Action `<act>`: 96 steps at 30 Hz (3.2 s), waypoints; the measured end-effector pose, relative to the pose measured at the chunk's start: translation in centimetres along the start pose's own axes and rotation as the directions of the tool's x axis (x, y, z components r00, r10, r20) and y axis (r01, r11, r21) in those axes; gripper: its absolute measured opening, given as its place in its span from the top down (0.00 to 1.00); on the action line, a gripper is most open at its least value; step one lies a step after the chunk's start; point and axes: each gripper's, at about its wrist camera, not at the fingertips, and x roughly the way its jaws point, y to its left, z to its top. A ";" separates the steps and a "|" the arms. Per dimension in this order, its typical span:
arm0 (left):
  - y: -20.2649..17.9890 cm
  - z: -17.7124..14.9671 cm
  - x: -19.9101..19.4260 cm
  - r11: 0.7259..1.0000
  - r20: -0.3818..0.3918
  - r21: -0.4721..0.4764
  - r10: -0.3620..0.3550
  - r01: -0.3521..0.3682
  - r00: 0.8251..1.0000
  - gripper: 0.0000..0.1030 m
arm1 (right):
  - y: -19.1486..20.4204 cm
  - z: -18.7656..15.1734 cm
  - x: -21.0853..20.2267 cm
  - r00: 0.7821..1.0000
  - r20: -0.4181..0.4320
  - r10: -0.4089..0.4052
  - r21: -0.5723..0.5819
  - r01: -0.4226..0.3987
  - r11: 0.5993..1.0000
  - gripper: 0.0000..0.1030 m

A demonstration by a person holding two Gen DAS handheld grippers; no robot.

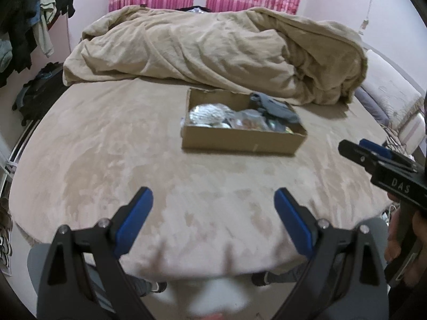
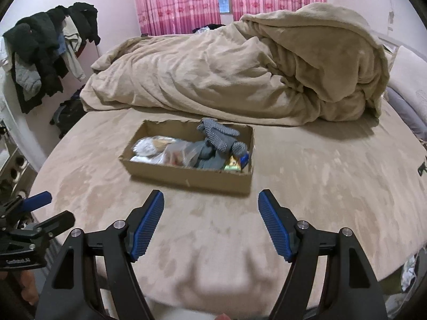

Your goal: Organize objects

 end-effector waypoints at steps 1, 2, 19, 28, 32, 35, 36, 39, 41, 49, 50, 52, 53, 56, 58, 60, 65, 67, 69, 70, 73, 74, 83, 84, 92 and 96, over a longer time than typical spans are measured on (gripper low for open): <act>-0.3 -0.4 -0.6 1.000 -0.001 0.004 -0.006 0.006 1.000 0.09 | 0.2 -0.5 -0.9 1.000 -0.001 0.003 0.003 -0.003 1.000 0.26; -0.5 -0.6 -1.0 1.000 0.001 0.007 -0.006 0.006 1.000 0.09 | 0.3 -0.7 -1.3 1.000 -0.001 0.004 0.006 -0.004 1.000 0.26; -0.8 -1.0 -3.1 1.000 0.028 0.003 -0.005 0.004 1.000 0.09 | 0.5 -4.0 -3.9 1.000 -0.016 -0.019 0.034 0.019 0.999 0.16; -1.0 -1.0 -3.0 1.000 0.032 0.006 -0.005 0.005 0.999 0.09 | 0.3 -4.1 -3.5 1.000 -0.026 -0.018 0.035 0.018 0.999 0.16; -1.2 -1.1 -2.9 1.000 0.028 0.005 0.000 0.000 1.000 0.09 | 0.2 -4.1 -3.3 0.999 -0.026 -0.019 0.028 0.019 0.999 0.16; -1.2 -1.0 -2.9 1.000 0.030 0.011 0.018 -0.018 0.999 0.09 | 0.3 -4.1 -3.3 1.000 -0.026 -0.016 0.030 0.016 0.999 0.16; -1.1 -0.9 -2.9 1.000 0.031 0.008 0.018 -0.018 0.999 0.09 | 0.3 -4.2 -3.3 1.000 -0.025 -0.016 0.029 0.017 0.999 0.16; -1.0 -0.8 -2.9 1.000 0.032 -0.001 0.020 -0.020 0.999 0.09 | 0.3 -4.2 -3.3 1.000 -0.025 -0.017 0.030 0.018 0.999 0.16; -1.0 -0.9 -2.8 1.000 0.030 -0.001 0.018 -0.018 0.999 0.09 | 0.2 -4.2 -3.3 1.000 -0.021 -0.018 0.032 0.019 0.999 0.16; -1.2 -0.9 -2.8 0.999 0.034 0.013 0.035 -0.035 0.999 0.09 | 0.3 -4.2 -3.1 0.999 -0.024 -0.022 0.042 0.023 0.999 0.16; -1.2 -0.9 -2.8 0.999 0.034 0.012 0.036 -0.036 0.999 0.09 | 0.3 -4.2 -3.1 1.000 -0.023 -0.021 0.040 0.022 0.999 0.16; -1.2 -0.9 -2.8 0.999 0.032 0.009 0.039 -0.039 0.999 0.09 | 0.3 -4.2 -3.1 1.000 -0.022 -0.019 0.038 0.020 0.999 0.16; -1.1 -0.9 -2.8 0.999 0.031 0.009 0.039 -0.040 0.999 0.09 | 0.3 -4.2 -3.0 1.000 -0.022 -0.018 0.038 0.019 0.999 0.16; -0.9 -0.9 -2.8 0.999 0.031 0.005 0.043 -0.044 0.999 0.09 | 0.3 -4.3 -3.0 1.000 -0.022 -0.016 0.040 0.017 0.999 0.16; -0.9 -0.8 -2.8 0.999 0.032 0.004 0.044 -0.045 0.998 0.09 | 0.3 -4.3 -3.1 1.000 -0.020 -0.012 0.043 0.013 0.999 0.16; -1.0 -0.9 -2.7 0.999 0.032 0.006 0.043 -0.044 0.999 0.09 | 0.3 -4.3 -3.2 1.000 -0.017 -0.011 0.045 0.011 0.999 0.16; -1.0 -0.8 -2.7 0.999 0.031 0.010 0.041 -0.041 0.999 0.09 | 0.4 -4.3 -3.3 1.000 -0.018 -0.008 0.045 0.009 0.999 0.16; -0.9 -0.8 -2.7 0.999 0.032 0.012 0.039 -0.039 0.999 0.09 | 0.4 -4.3 -3.3 1.000 -0.019 -0.006 0.046 0.007 0.999 0.16; -0.8 -0.7 -2.7 0.999 0.033 0.009 0.042 -0.042 0.999 0.09 | 0.5 -4.3 -3.3 1.000 -0.019 -0.003 0.047 0.004 0.999 0.16; -0.8 -0.7 -2.7 0.999 0.032 0.008 0.044 -0.044 0.999 0.09 | 0.5 -4.3 -3.3 1.000 -0.019 -0.003 0.046 0.003 0.999 0.16; -0.7 -0.6 -2.6 0.999 0.031 0.003 0.045 -0.045 0.999 0.09 | 0.5 -4.3 -3.2 1.000 -0.021 -0.001 0.045 0.002 0.999 0.16; -0.6 -0.6 -2.6 0.999 0.030 0.003 0.044 -0.044 0.999 0.09 | 0.6 -4.2 -3.2 1.000 -0.020 -0.001 0.045 0.002 0.999 0.16; -0.7 -0.5 -2.5 0.999 0.028 0.003 0.032 -0.032 0.999 0.09 | 0.6 -4.2 -3.2 1.000 -0.020 -0.001 0.048 0.002 0.999 0.16; -0.7 -0.5 -2.5 1.000 0.028 0.003 0.031 -0.031 0.999 0.09 | 0.6 -4.2 -3.2 1.000 -0.020 0.000 0.049 0.001 0.999 0.16; -0.7 -0.4 -2.4 0.999 0.029 0.001 0.035 -0.035 0.999 0.09 | 0.6 -4.2 -3.1 1.000 -0.021 0.000 0.048 0.001 0.999 0.16; -0.7 -0.4 -2.4 0.999 0.029 0.001 0.035 -0.035 0.999 0.09 | 0.5 -4.2 -3.1 1.000 -0.022 0.007 0.053 -0.005 0.999 0.16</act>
